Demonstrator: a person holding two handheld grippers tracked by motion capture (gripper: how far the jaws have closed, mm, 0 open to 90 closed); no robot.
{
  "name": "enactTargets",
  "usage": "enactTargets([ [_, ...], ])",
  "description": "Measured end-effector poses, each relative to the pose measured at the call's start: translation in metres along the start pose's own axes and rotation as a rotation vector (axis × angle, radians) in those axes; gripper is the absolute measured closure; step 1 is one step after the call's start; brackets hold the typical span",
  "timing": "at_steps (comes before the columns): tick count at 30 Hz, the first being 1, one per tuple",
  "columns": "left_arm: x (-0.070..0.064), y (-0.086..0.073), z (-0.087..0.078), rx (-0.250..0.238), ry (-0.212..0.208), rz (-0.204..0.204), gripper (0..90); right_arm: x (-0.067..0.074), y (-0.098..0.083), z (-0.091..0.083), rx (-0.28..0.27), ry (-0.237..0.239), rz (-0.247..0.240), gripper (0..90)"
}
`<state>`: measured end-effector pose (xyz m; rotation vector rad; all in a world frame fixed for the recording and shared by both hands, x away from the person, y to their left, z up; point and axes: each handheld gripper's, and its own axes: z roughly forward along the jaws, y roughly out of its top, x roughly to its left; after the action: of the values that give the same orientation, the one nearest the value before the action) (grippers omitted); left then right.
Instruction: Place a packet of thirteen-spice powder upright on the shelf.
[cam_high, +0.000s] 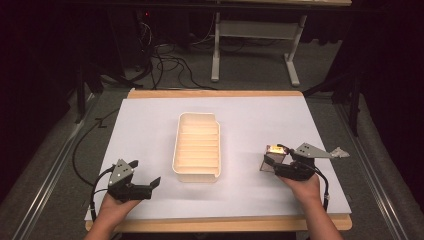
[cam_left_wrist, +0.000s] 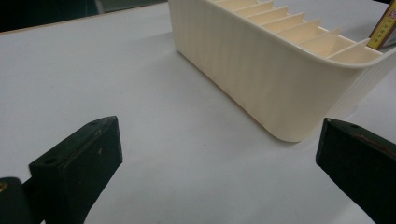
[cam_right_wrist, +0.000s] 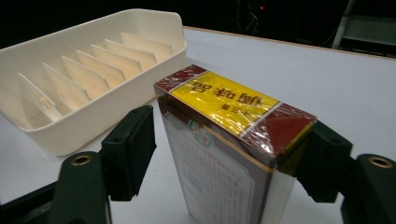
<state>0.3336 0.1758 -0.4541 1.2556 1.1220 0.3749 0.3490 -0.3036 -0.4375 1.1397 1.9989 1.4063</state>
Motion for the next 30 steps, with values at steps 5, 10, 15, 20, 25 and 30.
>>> enactTargets([
  [5, 0.001, 0.001, -0.001, -0.007, 0.009, -0.009, 1.0, 0.000, -0.001, 0.000, -0.002, -0.005, 0.003, 34.5],
  [10, 0.003, 0.001, -0.002, -0.012, 0.027, -0.021, 1.2, 0.000, -0.004, -0.002, -0.007, -0.012, -0.005, 35.9],
  [15, 0.003, 0.001, -0.005, -0.011, 0.022, -0.021, 1.3, 0.003, -0.005, -0.002, -0.006, -0.025, -0.026, 46.8],
  [20, 0.004, 0.001, -0.007, -0.015, 0.021, -0.024, 1.4, 0.006, -0.005, -0.002, 0.000, -0.026, -0.040, 52.4],
  [25, 0.003, 0.000, -0.006, -0.006, 0.020, -0.019, 1.5, 0.009, -0.005, -0.003, 0.005, -0.023, -0.060, 62.2],
  [30, 0.001, -0.003, -0.005, 0.011, 0.010, -0.001, 1.6, 0.011, -0.006, -0.005, 0.012, -0.007, -0.077, 67.9],
])
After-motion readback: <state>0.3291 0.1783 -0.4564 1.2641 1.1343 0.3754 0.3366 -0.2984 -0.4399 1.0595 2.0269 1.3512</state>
